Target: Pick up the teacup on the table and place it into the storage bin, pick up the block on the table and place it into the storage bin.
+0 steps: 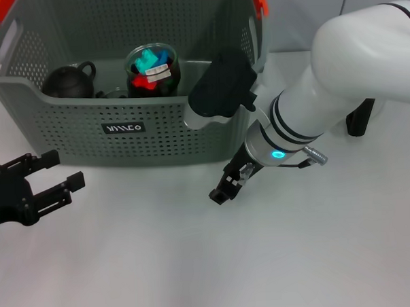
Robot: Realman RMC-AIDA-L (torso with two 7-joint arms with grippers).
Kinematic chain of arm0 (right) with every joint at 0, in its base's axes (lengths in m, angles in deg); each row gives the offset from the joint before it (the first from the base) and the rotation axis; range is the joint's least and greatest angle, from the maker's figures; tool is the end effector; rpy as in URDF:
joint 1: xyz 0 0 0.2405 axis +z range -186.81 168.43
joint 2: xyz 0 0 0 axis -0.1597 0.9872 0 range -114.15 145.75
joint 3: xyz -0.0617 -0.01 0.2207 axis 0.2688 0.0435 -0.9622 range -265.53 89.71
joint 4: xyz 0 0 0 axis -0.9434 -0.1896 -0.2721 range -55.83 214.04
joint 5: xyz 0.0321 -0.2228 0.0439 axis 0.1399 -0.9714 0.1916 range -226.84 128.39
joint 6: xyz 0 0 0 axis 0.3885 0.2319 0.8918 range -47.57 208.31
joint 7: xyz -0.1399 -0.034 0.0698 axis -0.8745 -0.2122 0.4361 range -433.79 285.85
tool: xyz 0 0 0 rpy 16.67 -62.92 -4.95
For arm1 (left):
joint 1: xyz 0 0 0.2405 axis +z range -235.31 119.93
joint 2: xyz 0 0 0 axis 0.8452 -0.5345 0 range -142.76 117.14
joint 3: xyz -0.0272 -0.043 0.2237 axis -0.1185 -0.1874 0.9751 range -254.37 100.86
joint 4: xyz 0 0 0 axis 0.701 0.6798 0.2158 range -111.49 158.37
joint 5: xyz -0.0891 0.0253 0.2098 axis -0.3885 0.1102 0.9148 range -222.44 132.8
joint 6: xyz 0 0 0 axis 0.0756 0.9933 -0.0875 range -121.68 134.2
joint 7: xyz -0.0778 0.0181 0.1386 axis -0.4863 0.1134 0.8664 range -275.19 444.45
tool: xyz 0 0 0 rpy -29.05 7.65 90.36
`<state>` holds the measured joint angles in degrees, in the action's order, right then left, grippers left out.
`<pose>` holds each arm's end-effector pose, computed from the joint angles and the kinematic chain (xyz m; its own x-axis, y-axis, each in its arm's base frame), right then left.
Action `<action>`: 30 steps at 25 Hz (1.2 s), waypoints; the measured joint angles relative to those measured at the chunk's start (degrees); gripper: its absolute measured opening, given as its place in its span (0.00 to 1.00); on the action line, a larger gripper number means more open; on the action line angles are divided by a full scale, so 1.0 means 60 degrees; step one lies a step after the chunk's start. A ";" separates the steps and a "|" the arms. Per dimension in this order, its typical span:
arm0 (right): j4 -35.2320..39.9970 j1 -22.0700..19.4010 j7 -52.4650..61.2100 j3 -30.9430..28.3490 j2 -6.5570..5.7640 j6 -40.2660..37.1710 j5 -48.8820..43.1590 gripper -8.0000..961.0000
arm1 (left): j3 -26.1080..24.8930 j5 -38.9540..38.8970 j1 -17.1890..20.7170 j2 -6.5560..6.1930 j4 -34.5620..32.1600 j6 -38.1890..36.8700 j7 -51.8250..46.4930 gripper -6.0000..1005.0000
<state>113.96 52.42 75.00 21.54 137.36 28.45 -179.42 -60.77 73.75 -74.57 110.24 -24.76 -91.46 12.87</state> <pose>0.1163 0.3873 -0.1563 0.8519 -0.4338 0.2932 -0.3174 -0.8732 -0.3697 -0.3256 0.2687 0.0610 0.7105 0.3010 0.6361 0.6206 -0.6941 -0.3647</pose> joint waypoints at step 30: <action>-0.0336 0.0181 0.0187 -0.0031 -0.0035 -0.0049 0.0243 0.50 | -0.0025 0.0000 -0.0010 0.0000 0.0021 -0.0002 0.0049 0.69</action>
<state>111.94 53.51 76.12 21.35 137.15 28.16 -177.96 -60.92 73.74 -74.63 110.24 -24.63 -91.47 13.16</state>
